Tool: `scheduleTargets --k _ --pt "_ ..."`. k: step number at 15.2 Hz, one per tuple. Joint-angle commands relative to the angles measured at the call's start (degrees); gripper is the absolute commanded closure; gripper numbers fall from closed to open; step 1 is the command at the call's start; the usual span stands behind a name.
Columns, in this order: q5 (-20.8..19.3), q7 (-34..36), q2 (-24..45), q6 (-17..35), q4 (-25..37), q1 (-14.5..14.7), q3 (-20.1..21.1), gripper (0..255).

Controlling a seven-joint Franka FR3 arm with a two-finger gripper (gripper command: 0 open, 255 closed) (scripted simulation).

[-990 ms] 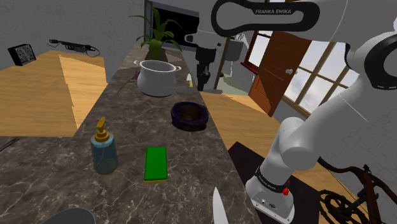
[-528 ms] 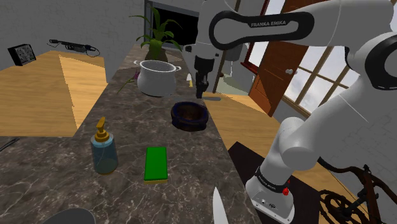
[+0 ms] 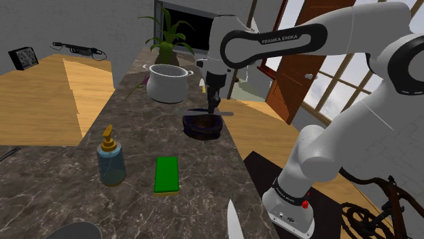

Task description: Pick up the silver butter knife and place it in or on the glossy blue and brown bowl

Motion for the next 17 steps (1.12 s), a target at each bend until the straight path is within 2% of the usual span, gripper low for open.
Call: scheduleTargets --k 1,7,8,13,17 --pt "0.01 0.08 0.23 0.73 -0.47 0.03 0.04 255" --pt "0.01 0.08 0.24 0.74 -0.46 0.03 0.04 255" --pt "0.01 0.08 0.23 0.73 -0.46 0.03 0.04 0" --pt "0.01 0.08 0.23 0.73 -0.46 0.03 0.04 0" --pt "0.16 0.03 -0.42 -6.69 6.30 0.12 0.20 0"
